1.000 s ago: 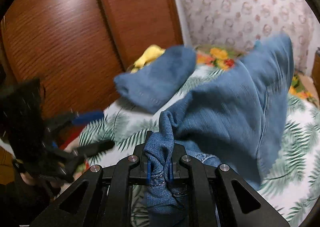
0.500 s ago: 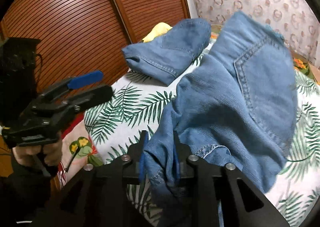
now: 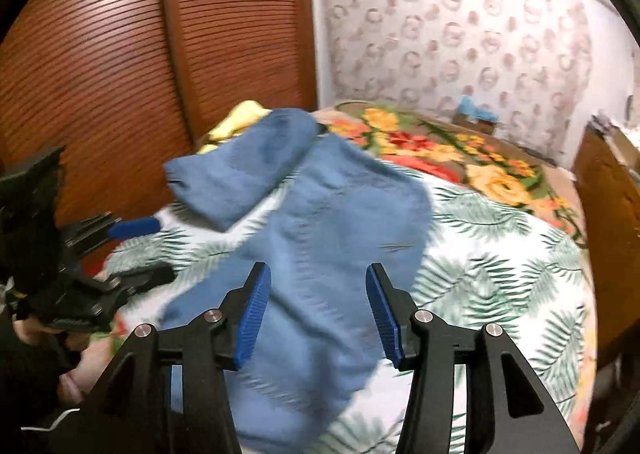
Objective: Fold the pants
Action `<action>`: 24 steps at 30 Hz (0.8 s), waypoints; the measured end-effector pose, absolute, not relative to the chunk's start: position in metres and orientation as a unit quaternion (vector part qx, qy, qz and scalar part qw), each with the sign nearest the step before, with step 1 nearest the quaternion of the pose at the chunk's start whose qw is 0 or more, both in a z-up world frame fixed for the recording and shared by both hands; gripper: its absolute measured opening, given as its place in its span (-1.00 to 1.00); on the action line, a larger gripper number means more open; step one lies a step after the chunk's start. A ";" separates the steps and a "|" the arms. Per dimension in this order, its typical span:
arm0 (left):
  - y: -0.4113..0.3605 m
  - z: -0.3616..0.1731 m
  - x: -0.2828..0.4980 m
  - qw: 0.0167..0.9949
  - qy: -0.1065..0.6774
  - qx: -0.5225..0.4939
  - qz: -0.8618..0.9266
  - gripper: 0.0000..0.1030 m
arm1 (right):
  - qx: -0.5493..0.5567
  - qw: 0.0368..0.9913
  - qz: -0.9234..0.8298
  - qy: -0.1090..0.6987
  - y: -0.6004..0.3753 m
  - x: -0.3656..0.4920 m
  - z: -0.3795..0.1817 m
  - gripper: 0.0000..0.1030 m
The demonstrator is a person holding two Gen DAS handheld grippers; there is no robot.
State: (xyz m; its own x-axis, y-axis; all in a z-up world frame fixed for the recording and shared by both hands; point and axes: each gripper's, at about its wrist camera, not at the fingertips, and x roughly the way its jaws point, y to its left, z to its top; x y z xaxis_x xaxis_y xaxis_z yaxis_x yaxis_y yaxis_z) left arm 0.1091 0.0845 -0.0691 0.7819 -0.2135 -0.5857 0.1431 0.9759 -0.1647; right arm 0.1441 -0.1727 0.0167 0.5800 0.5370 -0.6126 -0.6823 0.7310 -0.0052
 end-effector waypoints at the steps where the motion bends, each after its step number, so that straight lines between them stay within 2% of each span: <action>1: 0.082 -0.074 0.112 0.939 0.325 -0.057 -0.097 0.49 | -0.121 0.883 0.340 0.301 -0.167 0.148 0.014 0.01; 6: 0.079 -0.102 0.118 0.922 0.364 -0.071 -0.112 0.15 | -0.109 0.890 0.313 0.314 -0.151 0.172 0.002 0.06; 8: 0.077 -0.108 0.116 0.917 0.372 -0.075 -0.122 -0.07 | -0.100 0.889 0.313 0.320 -0.143 0.188 -0.007 0.07; 12: 0.076 -0.110 0.110 0.913 0.375 -0.078 -0.137 -0.34 | -0.079 0.883 0.319 0.336 -0.122 0.217 -0.016 0.09; 14: 0.072 -0.110 0.107 0.912 0.377 -0.073 -0.146 -0.60 | -0.067 0.880 0.318 0.347 -0.114 0.233 -0.023 0.09; 16: 0.067 -0.114 0.102 0.910 0.384 -0.060 -0.145 -0.75 | -0.054 0.880 0.314 0.353 -0.111 0.249 -0.029 0.09; 21: 0.066 -0.119 0.088 0.910 0.388 -0.048 -0.135 -0.81 | -0.056 0.879 0.306 0.361 -0.098 0.273 -0.039 0.11; 24: 0.071 -0.121 0.084 0.909 0.392 -0.056 -0.132 -0.81 | -0.057 0.877 0.298 0.371 -0.100 0.277 -0.047 0.21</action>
